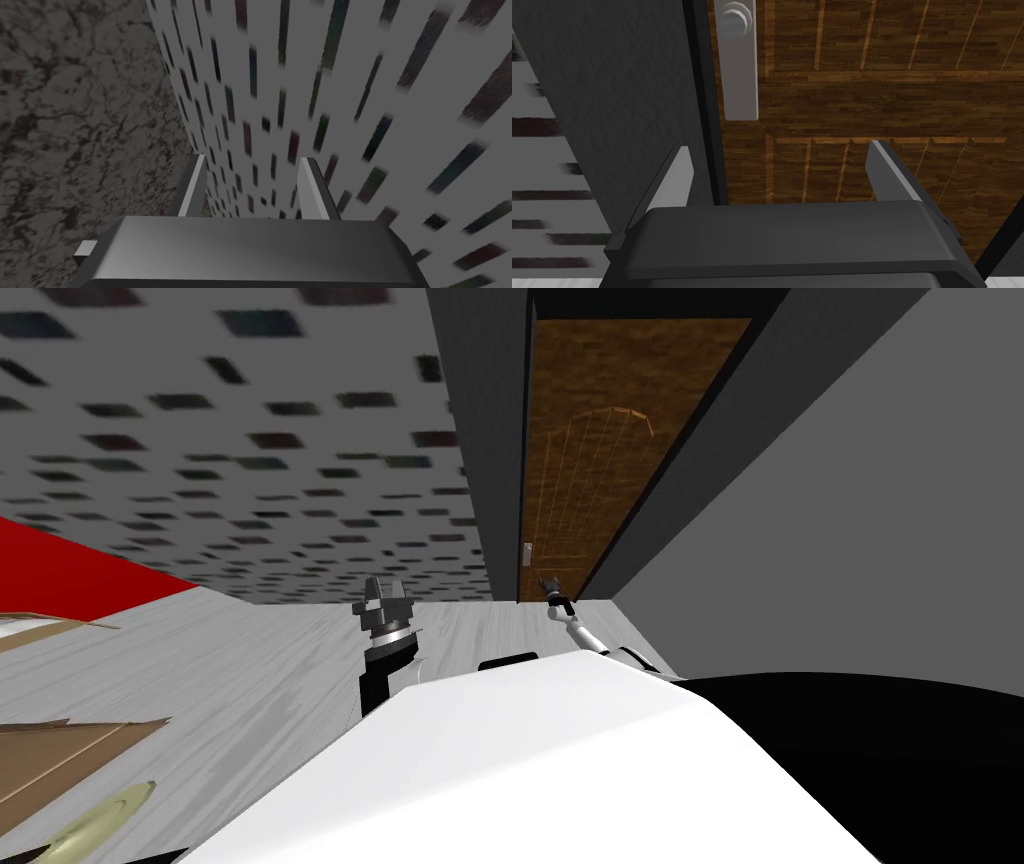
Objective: Pull the door open
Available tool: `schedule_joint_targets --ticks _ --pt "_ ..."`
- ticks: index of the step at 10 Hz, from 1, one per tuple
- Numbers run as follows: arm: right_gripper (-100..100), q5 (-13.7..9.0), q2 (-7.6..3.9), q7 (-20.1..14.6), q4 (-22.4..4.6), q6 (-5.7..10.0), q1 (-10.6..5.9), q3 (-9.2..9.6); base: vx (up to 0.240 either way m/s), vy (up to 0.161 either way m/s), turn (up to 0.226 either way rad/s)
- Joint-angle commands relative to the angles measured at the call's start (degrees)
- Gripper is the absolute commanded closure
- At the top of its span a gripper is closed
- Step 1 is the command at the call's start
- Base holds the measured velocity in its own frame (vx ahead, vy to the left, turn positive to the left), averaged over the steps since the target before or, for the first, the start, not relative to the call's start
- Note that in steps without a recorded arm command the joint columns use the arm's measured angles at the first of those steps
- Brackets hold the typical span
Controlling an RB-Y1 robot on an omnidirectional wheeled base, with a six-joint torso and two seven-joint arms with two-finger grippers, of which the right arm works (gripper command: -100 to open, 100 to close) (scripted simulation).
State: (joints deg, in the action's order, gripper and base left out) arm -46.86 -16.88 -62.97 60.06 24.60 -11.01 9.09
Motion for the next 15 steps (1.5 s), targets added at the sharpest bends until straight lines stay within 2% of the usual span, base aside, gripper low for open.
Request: schedule_joint_targets --ticks 1,9,10,13,14,15 --pt "-100 0.06 -0.03 -0.12 -1.61 0.55 -0.94 -0.58 0.027 -0.060 0.116" --pt "-100 0.05 0.23 1.52 -8.66 2.86 -4.53 -8.42 -0.007 -0.069 0.207" --pt "-100 0.05 0.24 1.60 -8.99 2.97 -4.70 -8.80 -0.028 -0.045 0.123" --pt "-100 0.04 0.33 2.18 -11.50 3.79 -5.98 -11.59 -0.034 -0.030 0.186" --pt "-100 0.04 0.33 2.18 -11.50 3.79 -5.98 -11.59 -0.026 -0.027 0.076" --pt "-100 0.04 0.37 2.41 -12.49 4.12 -6.49 -12.70 -0.026 -0.020 0.130"
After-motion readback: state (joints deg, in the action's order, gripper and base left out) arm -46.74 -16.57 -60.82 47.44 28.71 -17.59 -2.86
